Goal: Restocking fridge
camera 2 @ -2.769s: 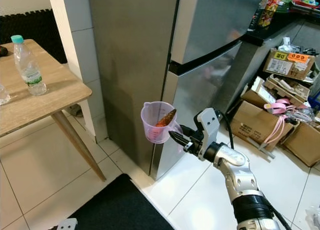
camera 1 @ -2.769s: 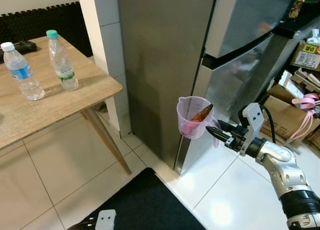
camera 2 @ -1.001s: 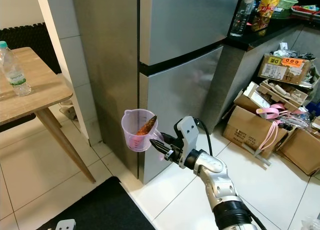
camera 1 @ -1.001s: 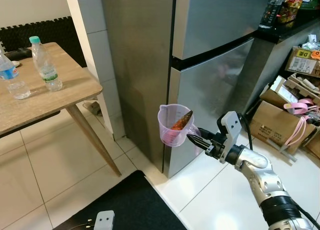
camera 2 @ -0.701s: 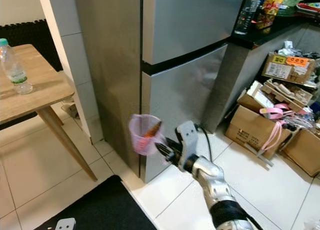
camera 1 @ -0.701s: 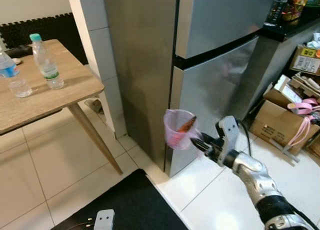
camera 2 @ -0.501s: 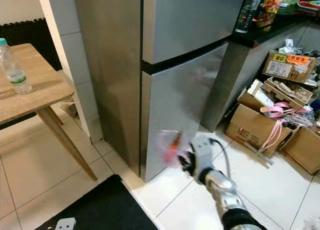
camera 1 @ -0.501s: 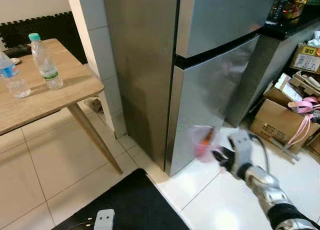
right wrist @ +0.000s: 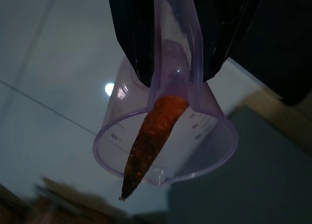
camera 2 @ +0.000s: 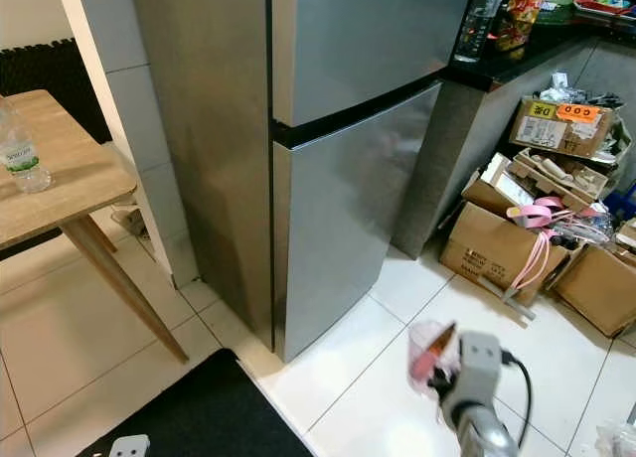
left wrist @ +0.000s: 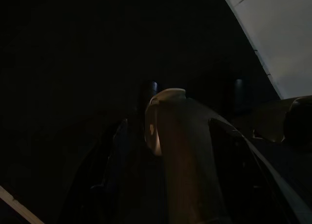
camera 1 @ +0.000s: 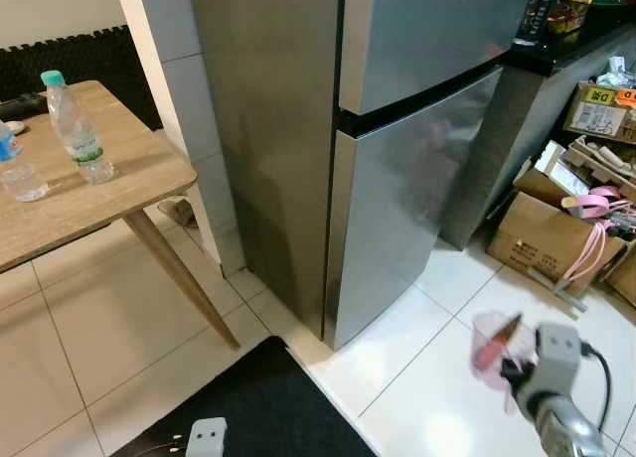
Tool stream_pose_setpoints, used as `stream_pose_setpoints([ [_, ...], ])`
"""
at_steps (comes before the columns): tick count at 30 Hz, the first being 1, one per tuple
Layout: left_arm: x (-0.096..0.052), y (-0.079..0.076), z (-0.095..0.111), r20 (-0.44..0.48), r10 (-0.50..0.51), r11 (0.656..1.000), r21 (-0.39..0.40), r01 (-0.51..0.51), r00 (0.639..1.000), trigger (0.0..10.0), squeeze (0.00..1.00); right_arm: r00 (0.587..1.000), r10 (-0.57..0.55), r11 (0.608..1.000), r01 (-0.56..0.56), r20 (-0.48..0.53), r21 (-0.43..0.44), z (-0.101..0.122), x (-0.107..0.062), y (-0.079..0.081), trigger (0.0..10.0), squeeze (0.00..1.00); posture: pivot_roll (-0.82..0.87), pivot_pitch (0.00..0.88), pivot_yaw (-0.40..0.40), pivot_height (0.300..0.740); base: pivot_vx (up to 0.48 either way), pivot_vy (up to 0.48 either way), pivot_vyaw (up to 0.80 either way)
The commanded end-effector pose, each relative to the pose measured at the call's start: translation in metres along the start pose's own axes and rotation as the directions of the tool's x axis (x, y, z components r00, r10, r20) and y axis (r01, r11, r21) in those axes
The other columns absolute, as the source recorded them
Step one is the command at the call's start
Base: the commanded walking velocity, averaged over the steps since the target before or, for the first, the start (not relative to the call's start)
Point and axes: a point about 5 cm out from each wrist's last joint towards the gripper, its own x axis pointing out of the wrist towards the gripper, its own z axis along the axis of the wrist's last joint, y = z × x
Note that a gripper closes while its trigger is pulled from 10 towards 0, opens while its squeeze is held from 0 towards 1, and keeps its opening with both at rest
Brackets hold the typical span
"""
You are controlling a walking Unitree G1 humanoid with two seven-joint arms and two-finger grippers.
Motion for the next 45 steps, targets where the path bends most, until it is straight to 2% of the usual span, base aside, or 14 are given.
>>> stream_pose_setpoints([
  [1, 0.0, -0.002, -0.004, -0.012, -0.002, 1.0, 0.009, 0.002, 1.0, 10.0, 0.0, 0.999, -0.044, 0.999, 0.044, 0.025, -0.004, 0.003, -0.001, -0.008, 10.0, 0.0, -0.03, 0.0, -0.035, 0.74, 0.0, 0.0, 0.0],
  [6, 0.0, -0.002, -0.002, -0.002, -0.003, 1.0, 0.009, 0.003, 1.0, 10.0, 0.0, 0.997, -0.078, 0.997, 0.078, -0.005, 0.001, -0.004, -0.004, -0.013, 10.0, 0.0, -0.02, 0.0, -0.035, 0.74, 0.0, 0.0, 0.0],
  [17, 0.0, 0.0, 0.002, 0.017, 0.002, 1.0, 0.009, -0.002, 1.0, 10.0, 0.0, 0.995, -0.1, 0.995, 0.1, 0.001, 0.002, -0.005, -0.005, -0.018, 10.0, 0.0, -0.02, 0.0, -0.038, 0.74, 0.0, 0.0, 0.0],
  [36, 0.001, -0.001, 0.006, 0.026, -0.012, 1.0, 0.026, 0.011, 1.0, 10.0, 0.0, 0.997, -0.078, 0.997, 0.078, -0.006, -0.014, -0.006, -0.004, -0.01, 10.0, 0.0, -0.03, 0.0, -0.038, 0.74, 0.0, 0.0, 0.0],
  [45, 0.001, -0.003, 0.005, 0.023, -0.031, 0.999, 0.025, 0.031, 0.999, 10.0, 0.0, 0.997, -0.08, 0.997, 0.079, -0.023, -0.016, -0.011, -0.005, -0.01, 10.0, 0.0, -0.03, 0.0, -0.035, 0.74, 0.279, 0.0, 0.0],
])
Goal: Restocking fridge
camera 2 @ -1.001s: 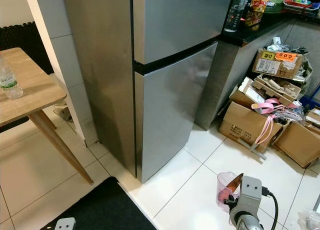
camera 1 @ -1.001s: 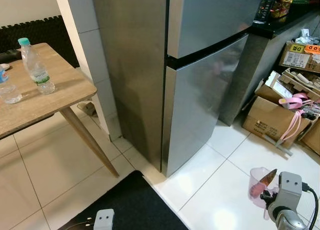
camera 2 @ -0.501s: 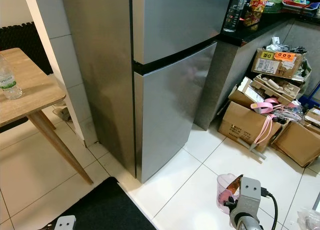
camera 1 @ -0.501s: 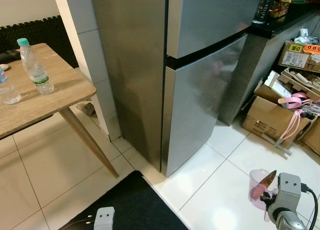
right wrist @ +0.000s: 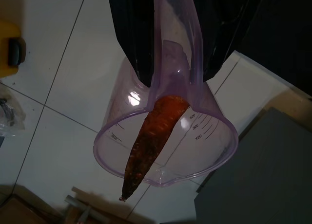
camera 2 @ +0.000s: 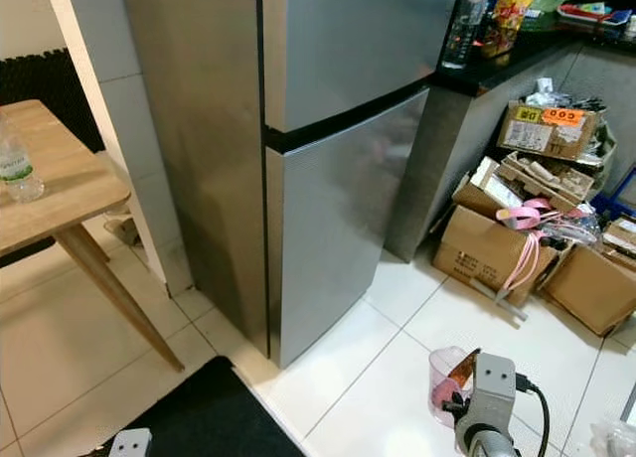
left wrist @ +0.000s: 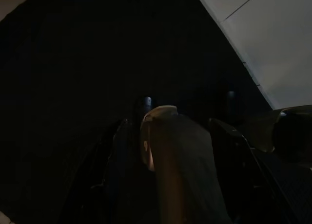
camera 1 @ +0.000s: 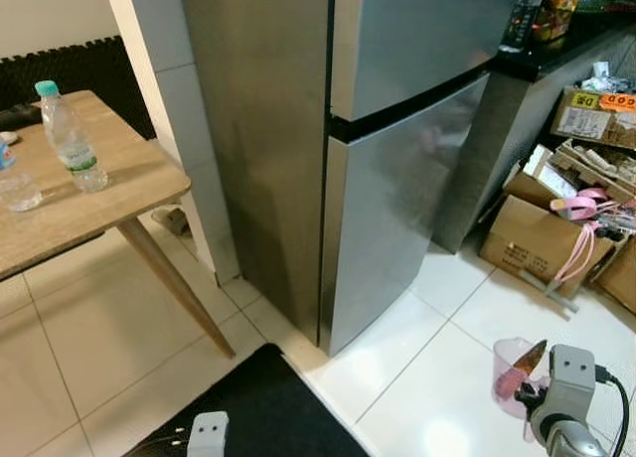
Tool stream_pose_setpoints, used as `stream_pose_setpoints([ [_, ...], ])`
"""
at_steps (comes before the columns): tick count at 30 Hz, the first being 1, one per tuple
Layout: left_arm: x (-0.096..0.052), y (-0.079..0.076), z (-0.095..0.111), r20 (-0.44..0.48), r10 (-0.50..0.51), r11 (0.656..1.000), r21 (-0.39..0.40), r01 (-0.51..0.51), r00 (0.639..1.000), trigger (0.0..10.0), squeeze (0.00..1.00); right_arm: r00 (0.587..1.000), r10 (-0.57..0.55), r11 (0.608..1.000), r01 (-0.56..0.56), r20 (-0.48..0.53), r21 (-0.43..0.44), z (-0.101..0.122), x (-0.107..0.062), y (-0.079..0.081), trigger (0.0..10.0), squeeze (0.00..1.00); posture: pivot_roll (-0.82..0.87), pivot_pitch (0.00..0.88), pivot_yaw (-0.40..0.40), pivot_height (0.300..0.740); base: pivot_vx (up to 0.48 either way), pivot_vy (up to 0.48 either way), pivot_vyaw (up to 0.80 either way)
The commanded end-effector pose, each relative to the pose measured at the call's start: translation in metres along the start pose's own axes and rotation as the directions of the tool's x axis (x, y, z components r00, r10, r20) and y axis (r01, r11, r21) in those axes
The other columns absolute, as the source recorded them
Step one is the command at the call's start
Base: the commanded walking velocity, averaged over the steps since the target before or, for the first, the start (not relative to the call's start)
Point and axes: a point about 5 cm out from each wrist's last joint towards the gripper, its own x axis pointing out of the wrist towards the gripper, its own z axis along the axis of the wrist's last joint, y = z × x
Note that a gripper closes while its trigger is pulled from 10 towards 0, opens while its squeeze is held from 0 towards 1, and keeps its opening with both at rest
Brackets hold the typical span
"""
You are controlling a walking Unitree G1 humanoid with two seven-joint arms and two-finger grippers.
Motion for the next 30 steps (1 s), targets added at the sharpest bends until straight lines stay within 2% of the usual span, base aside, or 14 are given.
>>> stream_pose_setpoints([
  [1, -0.0001, -0.0008, -0.0019, -0.009, -0.005, 1.0, 0.015, 0.006, 1.0, 10.0, 0.0, 1.0, -0.015, 1.0, 0.014, 0.005, 0.01, -0.0017, -0.001, -0.0015, 10.0, 0.0, -0.03, 0.0, -0.035, 0.74, 0.3, 0.0, 0.0],
  [17, -0.0005, -0.0008, -0.0038, -0.013, -0.009, 1.0, 0.015, 0.009, 1.0, 10.0, 0.0, 1.0, -0.017, 1.0, 0.017, 0.007, 0.015, -0.0022, -0.0014, -0.0023, 10.0, 0.0, -0.03, 0.0, -0.035, 0.74, 0.308, 0.0, 0.0],
  [19, -0.0006, -0.0005, -0.0037, -0.008, -0.003, 1.0, -0.004, 0.003, 1.0, 10.0, 0.0, 1.0, -0.017, 1.0, 0.017, 0.007, 0.015, -0.0022, -0.0014, -0.002, 10.0, 0.0, -0.03, 0.0, -0.035, 0.74, 0.292, 0.0, 0.0],
  [23, -0.0004, -0.0012, -0.0028, 0.001, -0.01, 1.0, -0.028, 0.01, 1.0, 10.0, 0.0, 1.0, -0.017, 1.0, 0.017, 0.007, 0.017, -0.0024, -0.0014, -0.0019, 10.0, 0.0, -0.03, 0.0, -0.034, 0.74, 0.0, 0.0, 0.0],
  [30, 0.0, -0.0031, -0.002, -0.003, -0.035, 0.999, -0.02, 0.035, 0.999, 10.0, 0.0, 1.0, -0.017, 1.0, 0.017, 0.007, 0.019, -0.0027, -0.0015, -0.0018, 10.0, 0.0, -0.03, 0.0, -0.034, 0.74, 0.0, -0.08, 0.0],
])
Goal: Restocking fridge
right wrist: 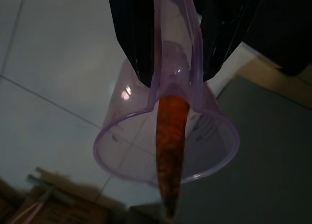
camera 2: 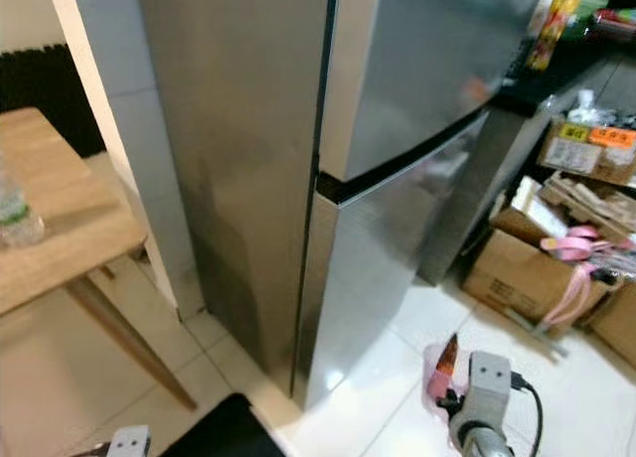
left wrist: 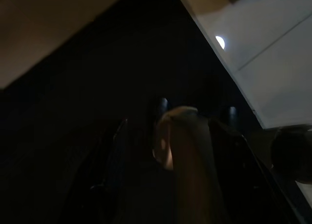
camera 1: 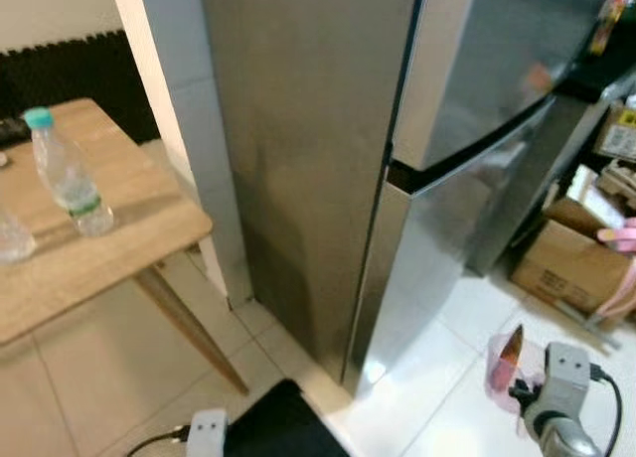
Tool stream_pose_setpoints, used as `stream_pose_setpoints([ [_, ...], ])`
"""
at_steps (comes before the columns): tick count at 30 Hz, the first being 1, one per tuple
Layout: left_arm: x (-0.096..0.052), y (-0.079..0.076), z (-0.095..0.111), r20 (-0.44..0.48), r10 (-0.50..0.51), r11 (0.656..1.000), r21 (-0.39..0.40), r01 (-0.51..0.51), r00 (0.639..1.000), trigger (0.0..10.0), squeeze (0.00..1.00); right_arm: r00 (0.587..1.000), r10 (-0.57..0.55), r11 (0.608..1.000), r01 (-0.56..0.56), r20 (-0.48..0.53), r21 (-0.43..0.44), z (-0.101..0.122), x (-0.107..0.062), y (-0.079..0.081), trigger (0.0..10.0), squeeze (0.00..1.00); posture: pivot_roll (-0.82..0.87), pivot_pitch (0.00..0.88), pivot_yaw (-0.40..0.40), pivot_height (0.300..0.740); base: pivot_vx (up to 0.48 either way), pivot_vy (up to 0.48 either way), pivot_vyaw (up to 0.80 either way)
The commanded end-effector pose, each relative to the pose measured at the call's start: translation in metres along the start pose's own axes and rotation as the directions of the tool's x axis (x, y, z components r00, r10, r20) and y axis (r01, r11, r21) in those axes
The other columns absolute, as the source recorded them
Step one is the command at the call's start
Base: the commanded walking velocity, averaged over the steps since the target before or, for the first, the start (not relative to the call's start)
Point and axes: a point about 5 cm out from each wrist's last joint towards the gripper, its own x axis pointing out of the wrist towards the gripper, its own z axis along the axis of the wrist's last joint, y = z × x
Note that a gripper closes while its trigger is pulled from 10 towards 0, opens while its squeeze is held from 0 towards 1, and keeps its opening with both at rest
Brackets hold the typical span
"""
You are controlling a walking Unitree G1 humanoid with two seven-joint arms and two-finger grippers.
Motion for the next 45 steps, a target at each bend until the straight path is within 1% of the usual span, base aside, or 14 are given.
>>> stream_pose_setpoints([
  [1, -0.0009, -0.0021, -0.0083, -0.032, -0.013, 1.0, -0.006, 0.013, 0.999, 10.0, 0.0, 1.0, -0.025, 1.0, 0.025, 0.001, -0.005, -0.0017, -0.002, -0.0079, 10.0, 0.0, -0.03, 0.0, -0.034, 0.74, 0.0, -0.292, 0.0],
  [29, -0.0018, -0.0016, -0.012, -0.046, -0.018, 1.0, -0.005, 0.018, 0.999, 10.0, 0.0, 1.0, -0.017, 1.0, 0.017, 0.007, -0.011, -0.0007, -0.0016, -0.0064, 10.0, 0.0, -0.03, 0.0, -0.03, 0.74, 0.0, -0.399, 0.0],
  [34, -0.0016, 0.0007, -0.0096, -0.033, 0.008, 1.0, -0.022, -0.009, 0.999, 10.0, 0.0, 1.0, -0.011, 1.0, 0.011, 0.012, -0.019, 0.001, -0.001, -0.0058, 10.0, 0.0, -0.03, 0.0, -0.03, 0.74, 0.0, 0.0, 0.0],
  [45, -0.0012, 0.0036, -0.0033, -0.007, 0.022, 0.999, -0.039, -0.023, 1.0, 10.0, 0.0, 1.0, -0.005, 1.0, 0.005, 0.018, -0.029, 0.0034, -0.0003, -0.0056, 10.0, 0.0, -0.03, 0.0, -0.03, 0.74, 0.0, 0.0, 0.0],
])
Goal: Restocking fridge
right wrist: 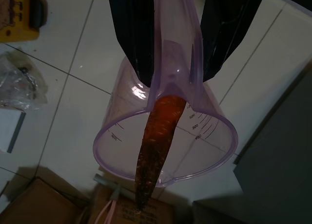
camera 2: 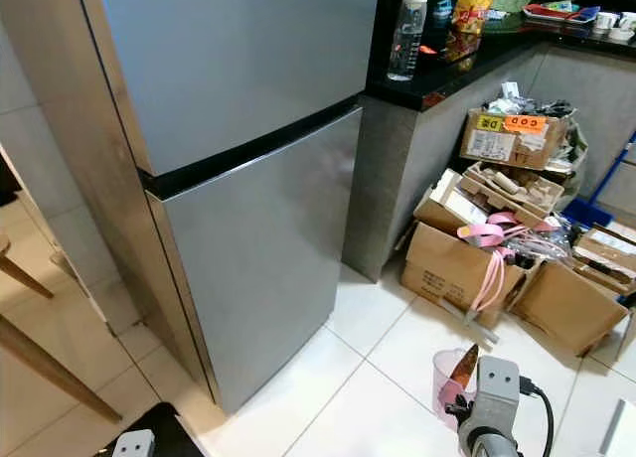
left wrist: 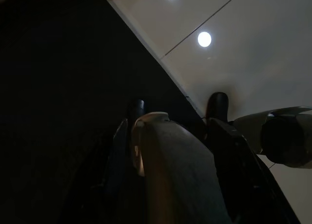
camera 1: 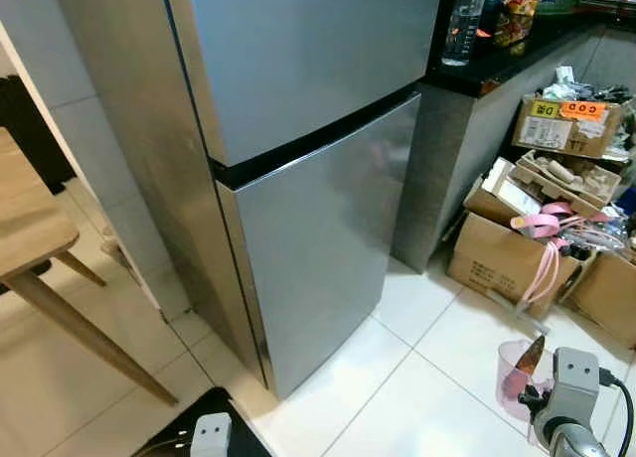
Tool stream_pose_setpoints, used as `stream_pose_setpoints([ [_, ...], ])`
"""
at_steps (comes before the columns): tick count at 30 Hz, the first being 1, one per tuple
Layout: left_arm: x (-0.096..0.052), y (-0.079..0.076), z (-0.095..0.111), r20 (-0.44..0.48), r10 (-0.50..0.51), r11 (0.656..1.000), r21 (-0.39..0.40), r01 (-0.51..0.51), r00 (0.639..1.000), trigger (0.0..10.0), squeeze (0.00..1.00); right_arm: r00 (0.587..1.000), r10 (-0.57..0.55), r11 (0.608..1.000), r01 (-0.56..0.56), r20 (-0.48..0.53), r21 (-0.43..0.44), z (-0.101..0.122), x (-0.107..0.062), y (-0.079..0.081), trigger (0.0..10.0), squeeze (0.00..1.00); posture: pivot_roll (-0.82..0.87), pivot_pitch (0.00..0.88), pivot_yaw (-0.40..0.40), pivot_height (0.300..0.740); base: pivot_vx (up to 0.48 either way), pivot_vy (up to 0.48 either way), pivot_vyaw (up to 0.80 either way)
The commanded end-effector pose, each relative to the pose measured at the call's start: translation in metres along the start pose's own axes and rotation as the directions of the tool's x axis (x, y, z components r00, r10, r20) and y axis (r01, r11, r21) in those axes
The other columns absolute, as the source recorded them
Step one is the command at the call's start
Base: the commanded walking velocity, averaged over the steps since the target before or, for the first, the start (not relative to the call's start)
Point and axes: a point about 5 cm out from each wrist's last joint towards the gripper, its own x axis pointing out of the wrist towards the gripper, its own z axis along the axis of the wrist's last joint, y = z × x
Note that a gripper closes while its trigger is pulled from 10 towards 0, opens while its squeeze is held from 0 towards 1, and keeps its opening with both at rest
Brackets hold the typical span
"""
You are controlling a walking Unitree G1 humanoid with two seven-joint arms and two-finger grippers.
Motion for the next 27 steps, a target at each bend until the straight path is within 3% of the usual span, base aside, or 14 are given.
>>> stream_pose_setpoints([
  [1, 0.0, 0.006, 0.009, 0.038, 0.026, 1.0, -0.016, -0.025, 0.999, 10.0, 0.0, 1.0, 0.01, 1.0, -0.01, 0.023, -0.006, 0.005, 0.002, 0.003, 10.0, 0.0, -0.03, 0.0, -0.03, 0.74, 0.0, 0.0, 0.0],
  [8, 0.001, 0.016, 0.046, 0.172, 0.072, 0.994, -0.097, -0.056, 0.982, 10.0, 0.0, 0.999, 0.01, 1.0, -0.011, 0.047, 0.002, 0.012, 0.003, 0.001, 10.0, 0.0, -0.03, 0.0, -0.03, 0.74, 0.0, 0.0, 0.0],
  [11, -0.002, 0.022, 0.082, 0.296, 0.077, 0.987, -0.155, -0.032, 0.952, 10.0, 0.0, 0.998, 0.008, 1.0, -0.008, 0.068, 0.007, 0.018, 0.005, 0.0, 10.0, 0.0, -0.03, 0.0, -0.03, 0.74, 0.0, 0.0, 0.0],
  [12, -0.004, 0.024, 0.1, 0.356, 0.068, 0.984, -0.176, -0.004, 0.932, 10.0, 0.83, 0.997, 0.008, 1.0, -0.009, 0.076, 0.008, 0.021, 0.005, 0.0, 10.0, 0.0, -0.03, 0.0, -0.03, 0.74, 0.0, 0.0, 0.0],
  [14, -0.005, 0.025, 0.111, 0.392, 0.06, 0.982, -0.186, 0.015, 0.918, 10.0, 0.83, 0.997, 0.008, 1.0, -0.009, 0.08, 0.008, 0.022, 0.006, 0.0, 10.0, 0.0, -0.03, 0.0, -0.03, 0.74, 0.0, 0.0, 0.0],
  [15, -0.009, 0.025, 0.129, 0.453, 0.046, 0.981, -0.189, 0.045, 0.891, 10.0, 1.0, 0.996, 0.009, 1.0, -0.01, 0.087, 0.009, 0.024, 0.006, 0.0, 10.0, 0.0, -0.03, 0.0, -0.032, 0.74, 0.0, 0.0, 0.0],
  [16, -0.009, 0.025, 0.129, 0.453, 0.046, 0.981, -0.189, 0.045, 0.891, 10.0, 1.0, 0.996, 0.009, 1.0, -0.01, 0.087, 0.009, 0.024, 0.006, 0.0, 10.0, 0.0, -0.03, 0.0, -0.032, 0.74, 0.0, 0.0, 0.0],
  [17, -0.016, 0.027, 0.159, 0.543, 0.029, 0.981, -0.178, 0.081, 0.839, 10.0, 1.0, 0.995, 0.01, 1.0, -0.011, 0.096, 0.01, 0.027, 0.007, 0.0, 10.0, 0.0, -0.04, 0.0, -0.033, 0.74, 0.0, 0.0, 0.0],
  [19, -0.016, 0.027, 0.159, 0.543, 0.029, 0.981, -0.178, 0.081, 0.839, 10.0, 1.0, 0.995, 0.01, 1.0, -0.011, 0.096, 0.01, 0.027, 0.007, 0.0, 10.0, 0.0, -0.04, 0.0, -0.033, 0.74, 0.0, 0.0, 0.0],
  [20, -0.019, 0.027, 0.17, 0.576, 0.025, 0.98, -0.175, 0.094, 0.817, 10.0, 1.0, 0.995, 0.01, 1.0, -0.012, 0.099, 0.011, 0.028, 0.007, 0.0, 10.0, 0.0, -0.03, 0.0, -0.033, 0.74, 0.0, 0.0, 0.0],
  [24, -0.038, 0.021, 0.222, 0.718, -0.073, 0.978, -0.084, 0.19, 0.692, 10.0, 1.0, 0.994, 0.008, 1.0, -0.009, 0.107, 0.013, 0.03, 0.007, -0.001, 10.0, 0.0, -0.04, 0.0, -0.035, 0.74, 0.0, 0.0, 0.0],
  [27, -0.044, 0.019, 0.235, 0.74, -0.108, 0.979, -0.037, 0.201, 0.664, 10.0, 1.0, 0.994, 0.005, 1.0, -0.006, 0.111, 0.014, 0.031, 0.007, -0.002, 10.0, 0.0, -0.03, 0.0, -0.037, 0.74, 0.0, 0.0, 0.0],
])
